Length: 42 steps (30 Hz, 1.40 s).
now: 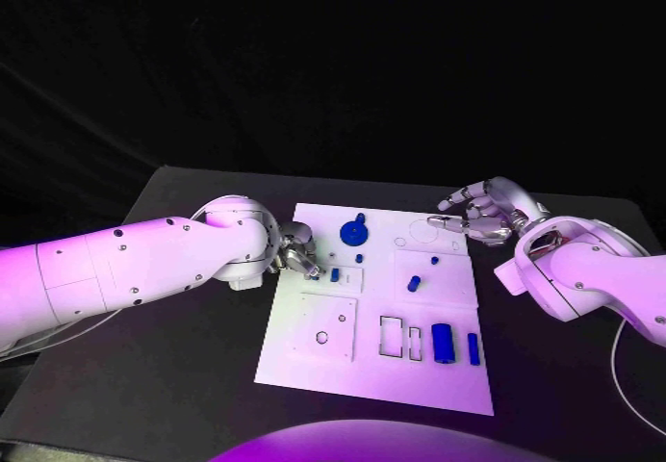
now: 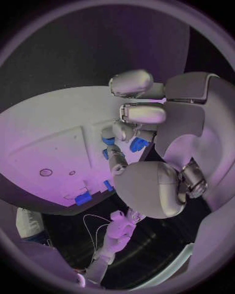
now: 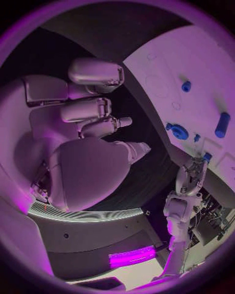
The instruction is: Assemble the parts on the task board
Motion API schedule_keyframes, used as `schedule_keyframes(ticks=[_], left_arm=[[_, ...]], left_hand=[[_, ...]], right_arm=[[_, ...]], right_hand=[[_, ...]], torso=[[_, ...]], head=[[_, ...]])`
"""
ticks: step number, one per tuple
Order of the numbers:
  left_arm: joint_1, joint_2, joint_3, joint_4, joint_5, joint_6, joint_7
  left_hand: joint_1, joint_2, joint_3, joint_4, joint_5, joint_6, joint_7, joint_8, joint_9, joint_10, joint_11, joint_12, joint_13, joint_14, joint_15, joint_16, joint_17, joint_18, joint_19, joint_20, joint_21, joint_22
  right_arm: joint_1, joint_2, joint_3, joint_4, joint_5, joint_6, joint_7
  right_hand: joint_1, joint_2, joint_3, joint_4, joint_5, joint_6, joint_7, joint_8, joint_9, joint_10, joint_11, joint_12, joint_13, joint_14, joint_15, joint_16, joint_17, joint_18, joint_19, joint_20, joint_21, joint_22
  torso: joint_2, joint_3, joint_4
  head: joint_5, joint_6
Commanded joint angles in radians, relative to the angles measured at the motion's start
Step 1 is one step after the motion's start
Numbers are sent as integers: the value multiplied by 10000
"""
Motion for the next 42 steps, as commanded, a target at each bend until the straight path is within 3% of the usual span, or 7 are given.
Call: schedule_keyframes(ticks=[1, 15, 27, 36, 39, 42], left_arm=[[-30, 28, -21, -10, 116, 333, 1], [-30, 38, -21, -82, 117, 362, -5], [-30, -3, 2, -91, 117, 252, 8], [-29, -73, 28, -32, 204, 147, 25], [-28, -136, 73, 45, 288, 73, 36], [-27, -217, 195, 157, 484, -72, 57]], left_hand=[[-106, 10, -180, 56, -5, 1, 70, -50, -13, 5, 20, 24, -16, 548, -69, 28, 715, -87, 4, -48, -27, -13], [-159, 50, -700, 259, -9, 28, 75, -64, -44, 5, 27, 34, 8, 549, -64, 31, 722, -88, 13, -45, -37, -11], [-233, 94, -1853, 909, -1, 78, 84, -96, -102, 13, 36, 52, 48, 549, -58, 33, 729, -89, 28, -42, -54, -5], [-231, 84, -2205, 1058, 1, 91, 78, -103, -117, 19, 32, 56, 59, 548, -62, 32, 727, -87, 24, -45, -66, -15], [-284, 90, -2390, 1088, 3, 97, 74, -108, -125, 19, 28, 54, 60, 549, -65, 34, 732, -87, 26, -48, -68, -14], [-331, 105, -2520, 1095, 7, 96, 70, -115, -132, 13, 25, 48, 50, 547, -68, 32, 729, -86, 27, -52, -69, -14]], right_arm=[[-6, -4, 1, 0, -77, 102, 96], [-6, -4, 1, -10, -73, 152, 56], [-6, -19, 1, 0, -73, 143, 50], [-6, -26, 1, 4, -74, 136, 57], [-6, -23, 1, 3, -74, 132, 63], [-6, -19, 1, 1, -74, 122, 73]], right_hand=[[-85, -8, -57, -7, -15, -55, 3, 31, 15, -31, -25, -56, 181, 778, -71, -40, 1432, 89, -23, -49, -64, 805], [-237, 22, -194, 4, -6, -82, 7, 54, 13, -67, -22, -88, 142, 763, -68, -65, 1366, 101, -46, -47, -133, 773], [-339, 48, -279, 8, -2, -92, 7, 72, 13, -68, -21, -90, 139, 757, -68, -76, 1340, 104, -50, -47, -153, 767], [-364, 51, -300, 8, -1, -95, 6, 76, 13, -67, -21, -89, 141, 756, -68, -78, 1338, 107, -55, -47, -167, 760], [-378, 54, -312, 9, 0, -96, 6, 79, 13, -64, -21, -86, 144, 757, -68, -77, 1340, 105, -52, -47, -163, 763], [-396, 57, -327, 9, 0, -97, 6, 82, 13, -66, -20, -88, 141, 757, -69, -78, 1340, 104, -48, -47, -158, 767]], torso=[[-9, -2, -4], [-4, -13, 5], [3, -21, -5], [-4, -19, 4], [-10, -14, 5], [-7, -15, 1]], head=[[-3, -3], [-7, 15], [-8, 15], [-35, 9], [-42, 12], [-47, 25]])
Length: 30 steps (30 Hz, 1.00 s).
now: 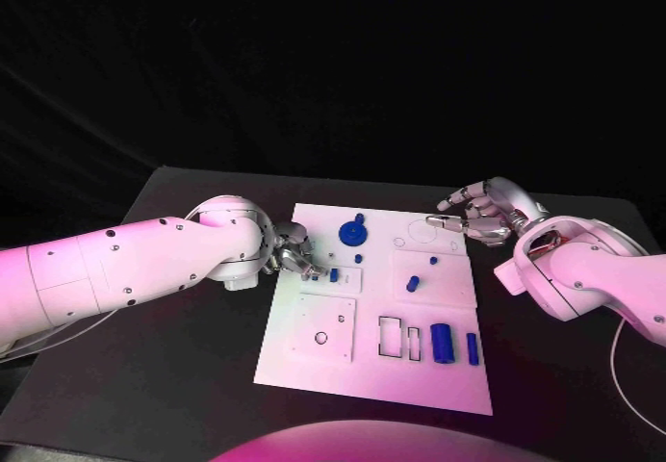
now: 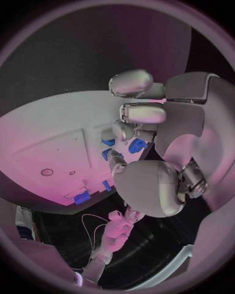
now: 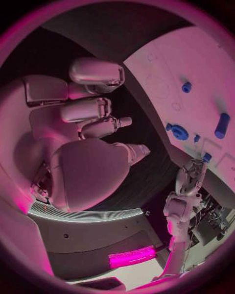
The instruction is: Assemble the parts on the task board
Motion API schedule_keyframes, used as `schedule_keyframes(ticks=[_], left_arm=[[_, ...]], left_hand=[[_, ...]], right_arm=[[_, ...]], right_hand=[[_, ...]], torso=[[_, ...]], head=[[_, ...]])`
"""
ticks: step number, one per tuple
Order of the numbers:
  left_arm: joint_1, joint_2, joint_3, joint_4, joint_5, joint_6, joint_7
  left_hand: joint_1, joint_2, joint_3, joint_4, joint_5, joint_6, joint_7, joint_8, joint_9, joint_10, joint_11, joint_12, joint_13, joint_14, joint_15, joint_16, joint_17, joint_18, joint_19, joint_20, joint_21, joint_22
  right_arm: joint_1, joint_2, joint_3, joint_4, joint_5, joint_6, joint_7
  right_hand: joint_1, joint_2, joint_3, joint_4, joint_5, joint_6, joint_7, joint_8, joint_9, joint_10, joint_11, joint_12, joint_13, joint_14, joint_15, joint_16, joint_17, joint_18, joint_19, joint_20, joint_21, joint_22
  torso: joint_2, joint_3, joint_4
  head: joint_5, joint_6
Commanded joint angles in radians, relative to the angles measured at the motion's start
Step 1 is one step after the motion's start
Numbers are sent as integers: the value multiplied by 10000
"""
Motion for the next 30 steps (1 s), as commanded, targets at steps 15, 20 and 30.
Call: schedule_keyframes(ticks=[15, 20, 30], left_arm=[[197, -353, 653, 541, 2205, -2105, 1515], [221, -110, 549, 392, 1325, -2661, 2523], [124, 895, -16, -512, -1745, -3945, 5031]], left_hand=[[1378, 181, -799, -35, 218, -1856, 872, -792, -408, -2782, 743, -1692, -3270, 128, 531, -420, -122, 349, -1545, 395, -1403, -2115], [3357, -131, -539, -109, 200, -2690, 1382, -1210, -1000, -4254, 1226, -2798, -4059, -1596, 977, -2320, -3322, 902, -3777, 814, -3564, -4945], [5304, -503, 251, -978, 103, -2351, 1565, -2052, -2285, -4921, 1527, -4920, -5934, -3765, 1239, -4339, -6302, 911, -4379, 1097, -4502, -5445]], right_arm=[[-17, 19, 2, -12, -80, 36, 111], [-18, 21, 2, -25, -74, 17, 118], [-20, 55, 2, -60, -57, -17, 219]], right_hand=[[-128, 14, -66, 9, 1, -99, 6, 48, 14, -62, -22, -34, 149, 756, -69, -41, 1331, 107, -52, -47, -38, 766], [-151, 39, -80, 8, 5, -101, 6, 53, 14, -69, -23, -41, 140, 756, -69, -43, 1330, 107, -52, -47, -43, 765], [-61, 142, -55, -20, 13, -106, 2, 77, 15, -179, -26, -143, 12, 742, -72, -66, 1270, 125, -87, -48, -131, 720]], torso=[[-8, 17, 1], [-16, 23, 5], [7, -15, -20]], head=[[-75, 128], [-108, 145], [-221, 259]])
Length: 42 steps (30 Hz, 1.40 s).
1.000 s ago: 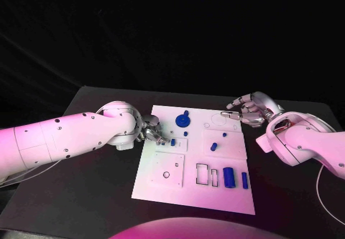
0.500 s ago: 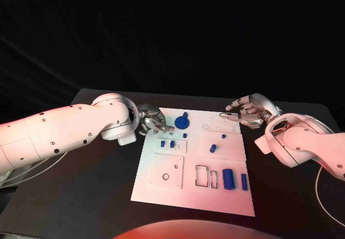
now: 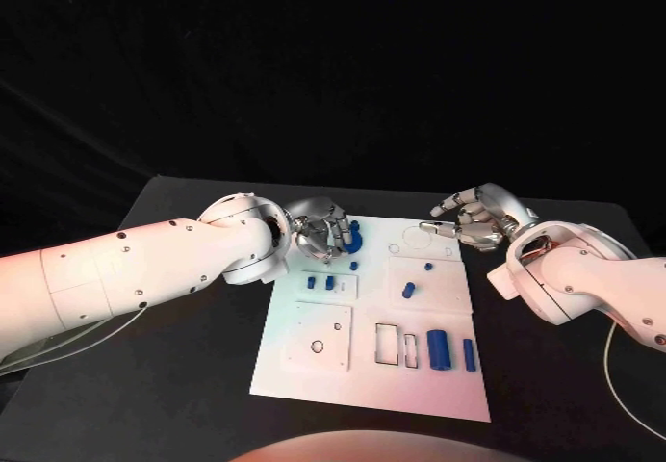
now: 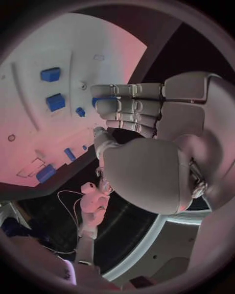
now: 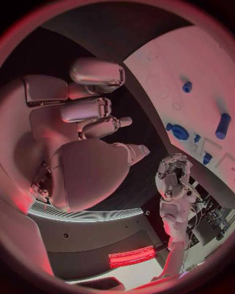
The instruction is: Assemble the parts on the task board
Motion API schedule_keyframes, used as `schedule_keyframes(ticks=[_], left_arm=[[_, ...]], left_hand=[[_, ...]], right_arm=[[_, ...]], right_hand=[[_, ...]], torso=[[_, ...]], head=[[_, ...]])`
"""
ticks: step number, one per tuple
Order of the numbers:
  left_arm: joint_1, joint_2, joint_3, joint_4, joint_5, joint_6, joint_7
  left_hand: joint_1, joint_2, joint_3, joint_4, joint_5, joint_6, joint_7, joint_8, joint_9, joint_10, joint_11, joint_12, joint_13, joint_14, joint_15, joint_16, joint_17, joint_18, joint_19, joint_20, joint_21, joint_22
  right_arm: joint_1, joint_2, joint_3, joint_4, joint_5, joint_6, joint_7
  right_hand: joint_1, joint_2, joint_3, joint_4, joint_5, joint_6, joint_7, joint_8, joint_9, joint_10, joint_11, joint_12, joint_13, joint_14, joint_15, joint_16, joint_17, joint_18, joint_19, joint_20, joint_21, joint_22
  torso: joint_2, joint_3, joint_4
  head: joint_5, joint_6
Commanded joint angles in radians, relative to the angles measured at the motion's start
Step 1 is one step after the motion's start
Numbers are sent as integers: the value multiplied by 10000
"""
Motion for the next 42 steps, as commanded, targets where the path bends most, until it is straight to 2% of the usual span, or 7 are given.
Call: schedule_keyframes(ticks=[1, 3, 7, 13, 15, 28, 42], left_arm=[[-32, 250, -75, -262, -2089, -818, 1689], [-50, 476, -167, -499, -2769, -725, 1904], [-68, 750, -263, -765, -3560, -459, 2033], [-84, 1056, -342, -1037, -4327, 166, 1948], [-88, 1135, -359, -1119, -4480, 341, 1884], [-100, 1401, -385, -1495, -4908, 1160, 1542], [-109, 1564, -386, -1727, -4962, 1202, 1478]], left_hand=[[99, -65, -3, -132, -88, 204, 195, -239, -277, 40, 80, -238, -256, -106, 11, 23, -97, 112, -106, 16, 43, 46], [55, -181, -80, -159, -107, 404, 198, -415, -488, -22, 74, -504, -491, -164, 52, 70, -167, 112, -171, 41, 46, 67], [-47, -320, -236, -140, -116, 525, 159, -668, -744, -22, 59, -786, -754, -112, 56, 229, -230, 122, -159, 62, 57, 79], [-207, -428, -596, -59, -118, 823, 54, -1014, -1104, 115, 5, -1058, -1078, 114, 21, 708, -284, 127, 9, 50, 162, 133], [-187, -405, -682, -52, -111, 931, 42, -1119, -1212, 235, -10, -1094, -1159, 376, 6, 1078, 22, 129, 98, 33, 246, 179], [-116, -367, -822, -51, -101, 1202, 25, -1272, -1391, 221, 13, -1341, -1383, 498, 23, 1453, 102, 122, 163, 40, 378, 270], [135, -152, -635, -141, -81, 1548, -3, -1391, -1552, 533, -24, -1464, -1561, 787, -9, 1977, 452, 129, 225, 10, 618, 435]], right_arm=[[-9, 19, 1, -1, -71, 1, 153], [-10, 25, 1, 1, -88, 0, 162], [-12, 35, 1, 2, -110, -3, 166], [-13, 45, 1, 12, -123, -9, 166], [-13, 43, 1, 18, -125, -15, 163], [-12, 34, 1, 46, -138, -91, 162], [-11, 33, 1, 67, -147, -99, 150]], right_hand=[[-22, 102, -28, -47, 13, -77, -27, 38, 15, -78, 0, -68, 4, 742, -72, -66, 1273, 123, -50, -11, -63, 715], [-22, 102, -28, -47, 13, -77, -27, 38, 15, -78, 0, -68, 4, 742, -72, -66, 1273, 123, -50, -11, -63, 715], [0, 115, -23, -51, 13, -79, -27, 41, 15, -72, -1, -64, 12, 744, -72, -64, 1279, 119, -41, -12, -46, 726], [0, 115, -23, -51, 13, -79, -27, 41, 15, -72, -1, -64, 12, 744, -72, -64, 1279, 119, -41, -12, -46, 726], [0, 115, -23, -51, 13, -79, -27, 41, 15, -72, -1, -64, 12, 744, -72, -64, 1279, 119, -41, -12, -46, 726], [28, 130, -24, -49, 8, -85, -28, 47, 15, -294, -2, -267, -250, 733, -73, -81, 1234, 133, -68, -13, -109, 692], [32, 131, -25, -48, 7, -87, -28, 48, 14, -308, -1, -281, -266, 735, -73, -79, 1240, 129, -60, -13, -93, 702]], torso=[[4, -6, -22], [3, 8, -2], [8, 6, 0], [23, 6, -8], [20, 8, -13], [10, 14, -7], [5, 14, -1]], head=[[-44, 21], [-87, 36], [-116, 48], [-138, 39], [-142, 30], [-181, -23], [-193, -33]])
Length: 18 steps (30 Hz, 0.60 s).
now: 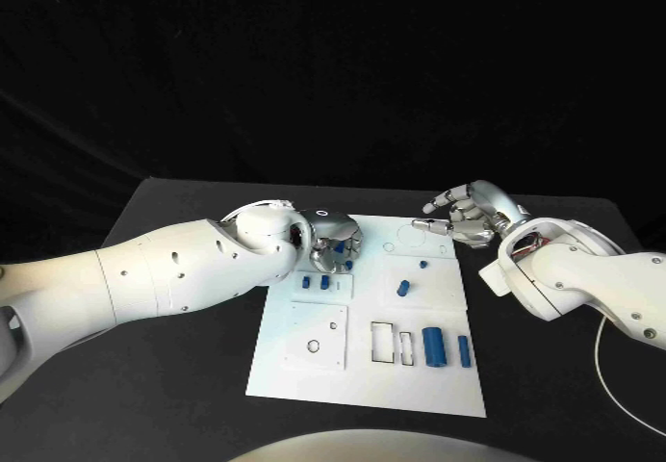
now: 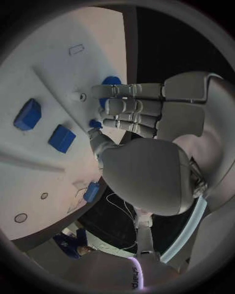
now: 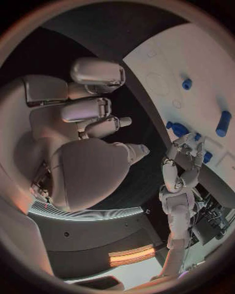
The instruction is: Assemble the parts on the task board
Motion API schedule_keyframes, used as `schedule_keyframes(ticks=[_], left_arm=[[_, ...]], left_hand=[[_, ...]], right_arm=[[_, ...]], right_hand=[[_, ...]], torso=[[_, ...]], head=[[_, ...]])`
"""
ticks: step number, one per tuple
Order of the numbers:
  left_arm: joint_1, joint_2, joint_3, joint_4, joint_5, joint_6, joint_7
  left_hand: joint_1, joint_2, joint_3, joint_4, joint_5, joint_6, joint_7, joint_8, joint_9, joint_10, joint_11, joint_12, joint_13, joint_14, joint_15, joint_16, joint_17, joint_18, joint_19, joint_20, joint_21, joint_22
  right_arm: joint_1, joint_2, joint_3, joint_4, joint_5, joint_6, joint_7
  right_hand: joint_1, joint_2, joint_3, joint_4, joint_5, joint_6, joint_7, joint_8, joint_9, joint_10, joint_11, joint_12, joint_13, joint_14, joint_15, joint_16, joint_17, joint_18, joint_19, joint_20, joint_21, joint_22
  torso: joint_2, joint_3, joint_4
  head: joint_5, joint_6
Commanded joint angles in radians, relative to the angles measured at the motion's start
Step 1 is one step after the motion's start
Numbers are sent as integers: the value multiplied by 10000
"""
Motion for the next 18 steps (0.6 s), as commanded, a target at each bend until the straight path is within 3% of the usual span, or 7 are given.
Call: schedule_keyframes(ticks=[1, 18], left_arm=[[-2, 65, 4, -44, -122, 259, -49], [-44, 246, -3, -211, 95, 443, -38]], left_hand=[[102, 29, 93, -20, -27, 121, -30, -49, -31, 125, -4, -47, -38, 112, -20, 107, 83, 130, 78, 5, 67, 36], [161, 131, 296, -104, -38, 353, -43, -141, -137, 357, -36, -154, -156, 324, -51, 441, 308, 131, 98, -33, 293, 194]], right_arm=[[-4, 5, 1, 23, -125, -25, 69], [-3, 15, 2, 37, -137, -11, 52]], right_hand=[[-8, 92, -26, -47, 7, -51, 9, 49, 14, -76, -18, -57, -7, 735, -73, -40, 1234, 129, -61, -14, -18, 706], [2, 105, -31, -43, 5, -50, 6, 57, 15, -53, -20, -41, 18, 738, -74, -36, 1249, 128, -58, -15, -16, 709]], torso=[[-1, -4, 0], [0, -7, 5]], head=[[1, -7], [-37, -50]])
